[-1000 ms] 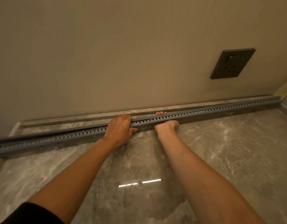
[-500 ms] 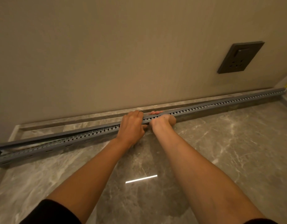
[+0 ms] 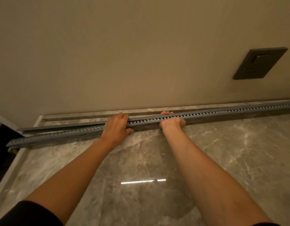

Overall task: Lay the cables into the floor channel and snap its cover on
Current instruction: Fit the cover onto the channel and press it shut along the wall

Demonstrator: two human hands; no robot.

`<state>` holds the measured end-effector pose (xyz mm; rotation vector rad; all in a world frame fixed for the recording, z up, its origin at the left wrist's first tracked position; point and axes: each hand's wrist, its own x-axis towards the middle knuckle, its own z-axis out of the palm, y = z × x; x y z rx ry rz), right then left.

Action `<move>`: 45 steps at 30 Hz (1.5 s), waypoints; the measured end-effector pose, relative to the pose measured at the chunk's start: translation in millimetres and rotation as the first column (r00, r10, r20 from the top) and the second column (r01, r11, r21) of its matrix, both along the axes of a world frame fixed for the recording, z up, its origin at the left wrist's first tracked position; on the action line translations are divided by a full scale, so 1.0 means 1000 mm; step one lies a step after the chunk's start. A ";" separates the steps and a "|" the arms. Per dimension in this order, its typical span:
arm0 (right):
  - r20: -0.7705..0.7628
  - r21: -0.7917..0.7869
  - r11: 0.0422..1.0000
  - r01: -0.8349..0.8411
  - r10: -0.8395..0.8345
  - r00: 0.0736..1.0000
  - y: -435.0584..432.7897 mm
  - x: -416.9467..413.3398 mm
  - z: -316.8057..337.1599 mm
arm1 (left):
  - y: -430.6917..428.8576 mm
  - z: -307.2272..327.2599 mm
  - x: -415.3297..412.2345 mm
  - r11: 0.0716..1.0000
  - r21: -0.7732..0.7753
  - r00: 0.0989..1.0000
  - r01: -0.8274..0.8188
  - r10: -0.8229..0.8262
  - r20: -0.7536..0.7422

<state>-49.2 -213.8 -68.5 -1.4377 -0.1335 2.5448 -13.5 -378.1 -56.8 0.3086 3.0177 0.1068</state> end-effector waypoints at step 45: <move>-0.033 0.209 0.971 -0.113 0.122 0.992 -0.083 0.008 -0.006 | -0.084 -0.004 -0.007 0.989 -0.002 0.988 0.147 -0.147 -0.049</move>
